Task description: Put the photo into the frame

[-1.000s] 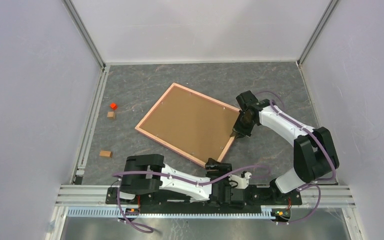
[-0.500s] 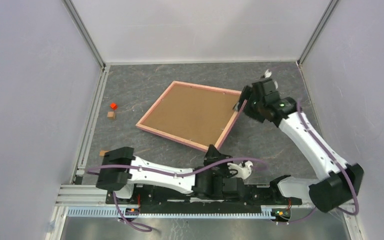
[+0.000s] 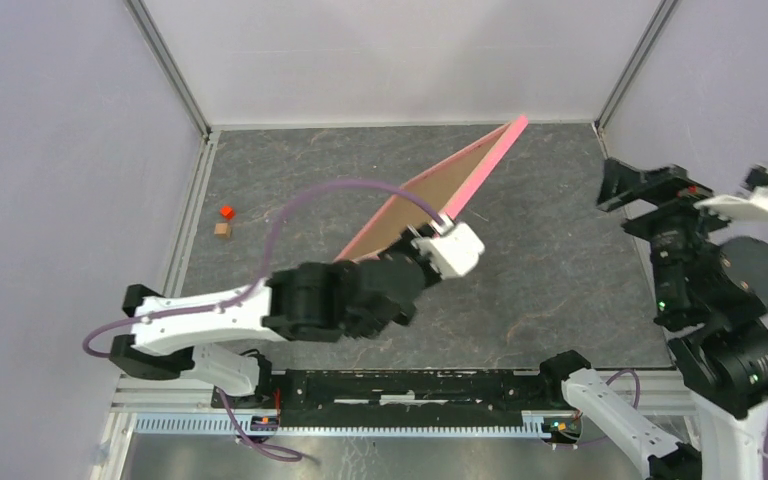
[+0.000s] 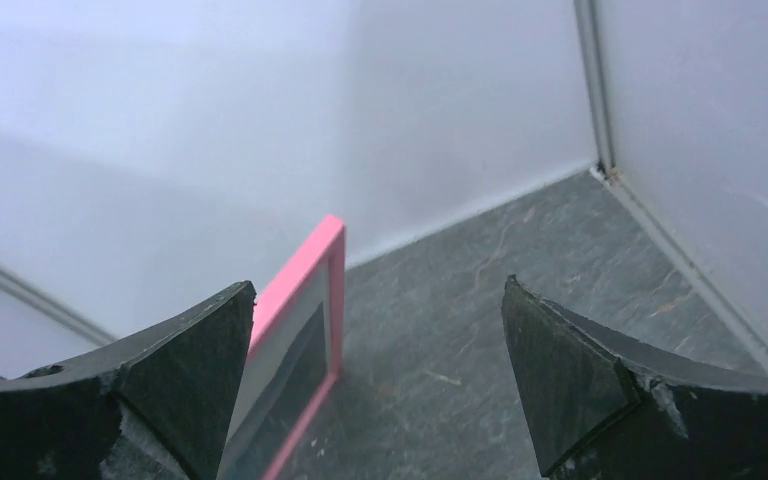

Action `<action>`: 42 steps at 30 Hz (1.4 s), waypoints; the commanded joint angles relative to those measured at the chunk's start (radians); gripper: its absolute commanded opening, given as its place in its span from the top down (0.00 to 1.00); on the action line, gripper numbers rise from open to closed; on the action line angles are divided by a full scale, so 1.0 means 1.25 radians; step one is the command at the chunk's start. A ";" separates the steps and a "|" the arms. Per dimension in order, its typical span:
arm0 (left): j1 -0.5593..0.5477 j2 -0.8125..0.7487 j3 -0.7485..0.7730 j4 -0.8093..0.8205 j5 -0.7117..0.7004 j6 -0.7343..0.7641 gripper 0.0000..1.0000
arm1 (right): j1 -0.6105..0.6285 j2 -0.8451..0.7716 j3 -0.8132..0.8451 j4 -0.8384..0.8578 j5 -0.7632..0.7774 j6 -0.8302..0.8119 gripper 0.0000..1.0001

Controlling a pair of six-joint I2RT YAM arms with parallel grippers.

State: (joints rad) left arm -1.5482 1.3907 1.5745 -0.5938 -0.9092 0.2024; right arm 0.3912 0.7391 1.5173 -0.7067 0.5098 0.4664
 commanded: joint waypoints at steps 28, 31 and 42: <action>0.909 0.011 -0.508 0.923 1.171 -1.138 0.98 | -0.001 -0.015 -0.165 -0.009 -0.036 -0.071 0.02; 0.909 0.111 -0.522 0.990 1.202 -1.176 0.98 | -0.002 -0.015 -0.177 -0.008 -0.037 -0.079 0.02; 0.913 0.261 -0.653 1.079 1.186 -1.164 0.86 | -0.001 -0.021 -0.210 -0.004 -0.041 -0.100 0.02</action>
State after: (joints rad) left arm -0.4057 1.7252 0.7910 0.6849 0.5541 -1.2846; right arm 0.3904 0.7235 1.2736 -0.7349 0.4713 0.3687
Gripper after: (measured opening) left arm 0.281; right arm 0.979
